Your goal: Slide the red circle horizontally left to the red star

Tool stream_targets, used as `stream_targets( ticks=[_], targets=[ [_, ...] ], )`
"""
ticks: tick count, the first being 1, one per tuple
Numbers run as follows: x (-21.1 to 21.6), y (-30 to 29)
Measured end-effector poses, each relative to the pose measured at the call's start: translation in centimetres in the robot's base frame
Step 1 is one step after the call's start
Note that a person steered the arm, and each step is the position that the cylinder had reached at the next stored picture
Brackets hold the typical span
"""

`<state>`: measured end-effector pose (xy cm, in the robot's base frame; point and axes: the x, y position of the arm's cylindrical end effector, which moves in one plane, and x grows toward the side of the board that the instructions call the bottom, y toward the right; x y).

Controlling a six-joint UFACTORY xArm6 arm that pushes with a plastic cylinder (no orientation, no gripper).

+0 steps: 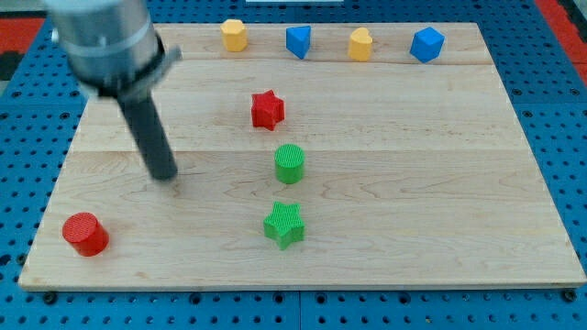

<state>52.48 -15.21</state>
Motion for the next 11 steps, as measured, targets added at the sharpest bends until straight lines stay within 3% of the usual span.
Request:
stream_targets(
  ticks=[1,2,3,4,5,6,10,11],
  targets=[
    [9.0,-1.2],
    [8.8,-8.7],
    [5.1,-10.8],
    [1.5,-7.8],
    [4.1,-8.0],
    [6.7,-4.5],
    [-17.3,-4.5],
    [-17.9,0.3]
  ],
)
